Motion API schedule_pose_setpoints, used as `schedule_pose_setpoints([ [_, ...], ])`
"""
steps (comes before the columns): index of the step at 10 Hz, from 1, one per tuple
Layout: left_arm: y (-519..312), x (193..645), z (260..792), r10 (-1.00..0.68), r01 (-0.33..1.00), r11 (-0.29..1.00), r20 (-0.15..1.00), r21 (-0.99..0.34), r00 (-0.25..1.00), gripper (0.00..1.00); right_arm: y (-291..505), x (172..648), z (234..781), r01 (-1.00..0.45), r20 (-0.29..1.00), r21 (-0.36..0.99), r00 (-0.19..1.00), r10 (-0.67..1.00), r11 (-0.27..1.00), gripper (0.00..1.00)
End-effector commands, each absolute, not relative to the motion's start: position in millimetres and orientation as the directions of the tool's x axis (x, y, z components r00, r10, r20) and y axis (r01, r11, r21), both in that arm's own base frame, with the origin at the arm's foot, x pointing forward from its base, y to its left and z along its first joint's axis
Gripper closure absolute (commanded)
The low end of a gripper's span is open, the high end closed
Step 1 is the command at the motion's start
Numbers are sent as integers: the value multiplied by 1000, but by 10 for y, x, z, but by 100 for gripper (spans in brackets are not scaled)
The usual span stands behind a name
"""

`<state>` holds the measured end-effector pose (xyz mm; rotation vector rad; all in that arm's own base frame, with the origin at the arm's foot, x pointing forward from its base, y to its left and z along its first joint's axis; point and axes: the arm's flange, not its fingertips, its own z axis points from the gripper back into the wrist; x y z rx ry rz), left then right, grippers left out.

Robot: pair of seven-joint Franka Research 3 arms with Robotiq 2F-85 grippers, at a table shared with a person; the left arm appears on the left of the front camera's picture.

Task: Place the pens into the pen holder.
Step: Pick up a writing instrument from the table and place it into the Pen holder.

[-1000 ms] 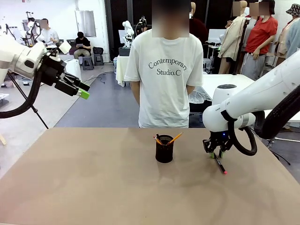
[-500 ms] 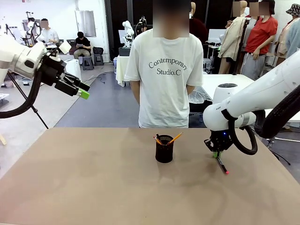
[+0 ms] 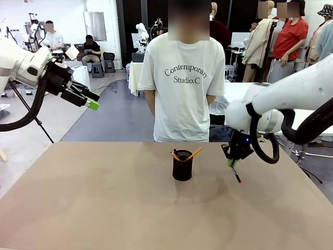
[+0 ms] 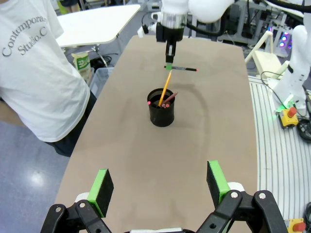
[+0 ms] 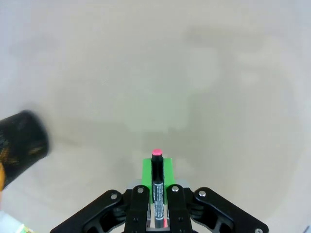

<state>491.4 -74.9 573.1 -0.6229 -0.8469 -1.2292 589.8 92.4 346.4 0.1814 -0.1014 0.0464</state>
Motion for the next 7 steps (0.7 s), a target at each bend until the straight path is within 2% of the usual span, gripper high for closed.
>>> schedule_pose_setpoints([
  [1,-728,4911,5734,-550,969,244,828,32,111,0,759,5755,3840,-186,169,421,978,124,888,100],
  [4,-728,4911,5734,-550,969,244,828,32,111,0,657,5622,4277,-431,377,643,898,228,632,100],
  [6,-728,4911,5734,-550,969,244,828,32,111,0,572,5513,4459,-581,554,637,802,223,507,100],
  [7,-728,4911,5734,-550,969,244,828,32,111,0,527,5469,4512,-704,663,585,701,263,404,100],
])
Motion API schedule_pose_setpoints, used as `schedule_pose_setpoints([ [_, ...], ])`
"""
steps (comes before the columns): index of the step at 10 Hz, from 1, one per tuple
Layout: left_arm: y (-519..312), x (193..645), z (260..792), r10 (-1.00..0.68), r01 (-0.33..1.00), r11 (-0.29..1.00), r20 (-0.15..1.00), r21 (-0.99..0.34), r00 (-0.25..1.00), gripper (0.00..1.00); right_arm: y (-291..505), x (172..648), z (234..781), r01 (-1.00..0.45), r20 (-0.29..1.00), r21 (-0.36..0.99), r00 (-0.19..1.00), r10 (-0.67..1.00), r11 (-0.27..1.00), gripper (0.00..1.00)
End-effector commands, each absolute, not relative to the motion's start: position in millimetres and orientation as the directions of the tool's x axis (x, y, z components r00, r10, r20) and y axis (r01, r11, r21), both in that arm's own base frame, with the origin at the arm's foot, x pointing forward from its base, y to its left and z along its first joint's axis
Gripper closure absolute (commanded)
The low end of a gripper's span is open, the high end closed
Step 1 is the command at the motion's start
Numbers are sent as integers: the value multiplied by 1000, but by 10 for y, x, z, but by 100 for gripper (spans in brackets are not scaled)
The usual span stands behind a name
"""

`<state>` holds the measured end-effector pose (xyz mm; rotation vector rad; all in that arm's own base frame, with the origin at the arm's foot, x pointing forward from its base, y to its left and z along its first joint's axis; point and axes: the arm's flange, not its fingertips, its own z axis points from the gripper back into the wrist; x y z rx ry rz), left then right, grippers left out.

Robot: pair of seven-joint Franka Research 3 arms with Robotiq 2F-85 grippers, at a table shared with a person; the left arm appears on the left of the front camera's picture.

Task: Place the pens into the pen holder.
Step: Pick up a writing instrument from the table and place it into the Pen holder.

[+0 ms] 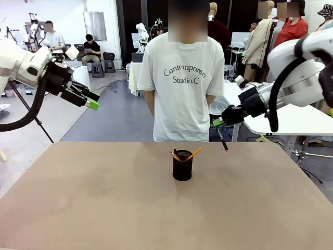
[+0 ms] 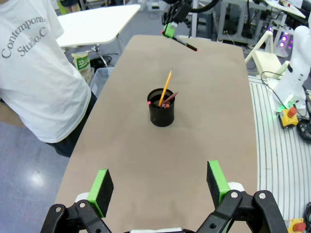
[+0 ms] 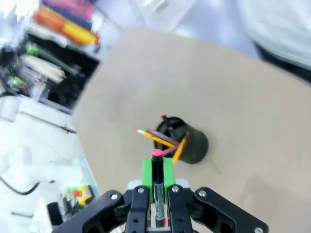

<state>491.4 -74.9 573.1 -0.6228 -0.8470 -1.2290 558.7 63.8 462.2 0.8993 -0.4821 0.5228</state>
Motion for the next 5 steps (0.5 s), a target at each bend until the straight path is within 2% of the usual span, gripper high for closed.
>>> schedule_pose_setpoints([
  [1,-728,4911,5734,-550,969,244,828,32,111,0,505,5410,4573,-770,763,519,613,206,372,100],
  [2,-728,4911,5734,-550,969,244,828,32,111,0,429,5346,4659,-845,837,457,514,186,279,100],
  [4,-728,4911,5734,-550,969,244,828,32,111,0,363,5331,4770,-897,889,376,420,183,234,100],
  [5,-728,4911,5734,-550,969,244,828,32,111,0,359,5351,4802,-893,890,382,425,165,240,100],
])
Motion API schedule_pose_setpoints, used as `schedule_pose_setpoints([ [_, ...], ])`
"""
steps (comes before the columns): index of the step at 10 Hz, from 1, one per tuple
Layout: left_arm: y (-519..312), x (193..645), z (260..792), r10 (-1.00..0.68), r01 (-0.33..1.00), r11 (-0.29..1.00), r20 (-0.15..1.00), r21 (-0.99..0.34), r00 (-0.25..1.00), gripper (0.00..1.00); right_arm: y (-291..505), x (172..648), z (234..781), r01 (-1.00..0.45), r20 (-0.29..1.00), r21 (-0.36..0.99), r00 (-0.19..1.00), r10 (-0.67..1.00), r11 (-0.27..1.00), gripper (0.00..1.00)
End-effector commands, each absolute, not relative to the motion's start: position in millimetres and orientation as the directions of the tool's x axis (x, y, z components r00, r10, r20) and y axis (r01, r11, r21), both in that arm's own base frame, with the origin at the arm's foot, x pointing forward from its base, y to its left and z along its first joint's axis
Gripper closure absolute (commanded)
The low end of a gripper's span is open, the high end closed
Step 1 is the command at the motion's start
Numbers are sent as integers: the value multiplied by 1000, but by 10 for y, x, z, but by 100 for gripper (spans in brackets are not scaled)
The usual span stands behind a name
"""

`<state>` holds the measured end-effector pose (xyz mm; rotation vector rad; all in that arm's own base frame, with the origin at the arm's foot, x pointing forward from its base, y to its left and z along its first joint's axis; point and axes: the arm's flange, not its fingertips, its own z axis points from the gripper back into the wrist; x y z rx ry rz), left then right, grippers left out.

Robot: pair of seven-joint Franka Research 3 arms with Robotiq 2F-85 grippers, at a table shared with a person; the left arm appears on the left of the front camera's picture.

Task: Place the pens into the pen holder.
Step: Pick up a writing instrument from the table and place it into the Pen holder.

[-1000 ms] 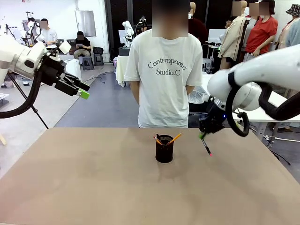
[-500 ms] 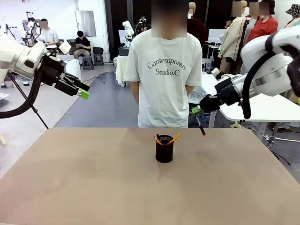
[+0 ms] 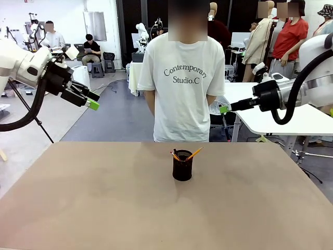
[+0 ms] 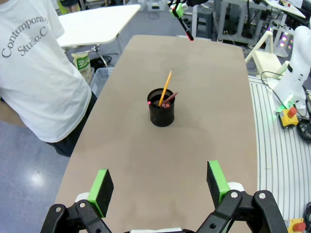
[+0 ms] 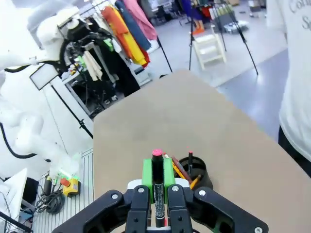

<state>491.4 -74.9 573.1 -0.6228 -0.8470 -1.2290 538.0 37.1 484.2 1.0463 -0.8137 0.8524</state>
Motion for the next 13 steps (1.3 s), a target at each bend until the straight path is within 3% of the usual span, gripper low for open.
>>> schedule_pose_setpoints([
  [1,-728,4911,5734,-550,969,244,828,32,111,0,357,5377,4821,-867,867,415,469,168,275,100],
  [7,-728,4911,5734,-550,969,244,828,32,111,0,360,5382,4826,-885,876,386,440,196,261,100],
  [10,-728,4911,5734,-550,969,244,828,32,111,0,502,5436,4802,-950,953,287,296,62,125,100],
  [13,-728,4911,5734,-550,969,244,828,32,111,0,925,5506,4620,-990,994,102,104,17,100,100],
])
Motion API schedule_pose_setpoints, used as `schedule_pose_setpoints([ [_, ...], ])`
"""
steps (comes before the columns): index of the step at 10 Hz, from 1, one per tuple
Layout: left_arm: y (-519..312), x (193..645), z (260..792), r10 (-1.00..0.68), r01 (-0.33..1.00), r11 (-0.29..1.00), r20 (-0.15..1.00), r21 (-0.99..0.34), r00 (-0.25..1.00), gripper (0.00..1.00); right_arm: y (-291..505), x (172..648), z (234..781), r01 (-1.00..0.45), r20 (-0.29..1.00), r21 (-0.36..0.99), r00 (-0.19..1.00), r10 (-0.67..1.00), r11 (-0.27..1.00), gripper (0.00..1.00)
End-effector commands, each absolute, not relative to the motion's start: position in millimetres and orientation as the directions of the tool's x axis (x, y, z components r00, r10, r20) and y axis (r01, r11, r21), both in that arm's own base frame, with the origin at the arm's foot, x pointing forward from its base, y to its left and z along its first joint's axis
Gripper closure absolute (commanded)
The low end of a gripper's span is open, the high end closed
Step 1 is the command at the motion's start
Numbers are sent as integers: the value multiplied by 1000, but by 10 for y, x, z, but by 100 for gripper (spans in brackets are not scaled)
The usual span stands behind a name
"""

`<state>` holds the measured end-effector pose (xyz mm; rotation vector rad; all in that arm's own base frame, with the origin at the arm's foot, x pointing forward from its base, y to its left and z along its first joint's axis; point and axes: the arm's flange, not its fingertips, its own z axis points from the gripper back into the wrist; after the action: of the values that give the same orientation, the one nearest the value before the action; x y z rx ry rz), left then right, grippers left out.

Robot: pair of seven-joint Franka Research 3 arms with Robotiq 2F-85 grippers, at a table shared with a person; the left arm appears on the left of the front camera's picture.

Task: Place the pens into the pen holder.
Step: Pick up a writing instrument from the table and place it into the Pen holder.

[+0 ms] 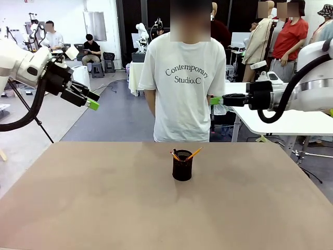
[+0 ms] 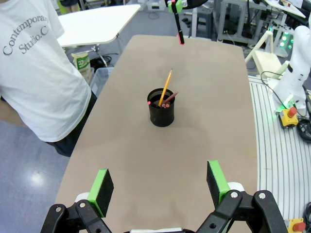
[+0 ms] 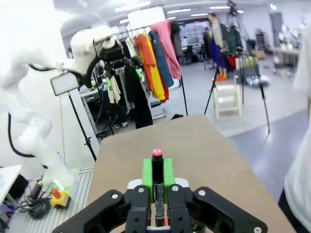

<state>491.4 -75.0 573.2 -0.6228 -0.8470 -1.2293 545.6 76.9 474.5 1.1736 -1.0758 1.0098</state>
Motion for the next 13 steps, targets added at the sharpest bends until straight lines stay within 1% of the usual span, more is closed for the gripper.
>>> schedule_pose_setpoints([
  [1,-728,4911,5734,-550,969,244,828,32,111,0,1066,5511,4521,-995,997,63,65,28,79,100],
  [2,-728,4911,5734,-550,969,244,828,32,111,0,1193,5538,4431,-998,1000,12,13,16,58,100],
  [6,-728,4911,5734,-550,969,244,828,32,111,0,1657,5631,4030,-993,991,-97,-90,94,64,100],
  [8,-728,4911,5734,-550,969,244,828,32,111,0,1751,5735,3784,-991,987,-108,-97,130,79,100],
  [13,-728,4911,5734,-550,969,244,828,32,111,0,1715,5916,3318,-985,987,-76,-52,154,154,100],
])
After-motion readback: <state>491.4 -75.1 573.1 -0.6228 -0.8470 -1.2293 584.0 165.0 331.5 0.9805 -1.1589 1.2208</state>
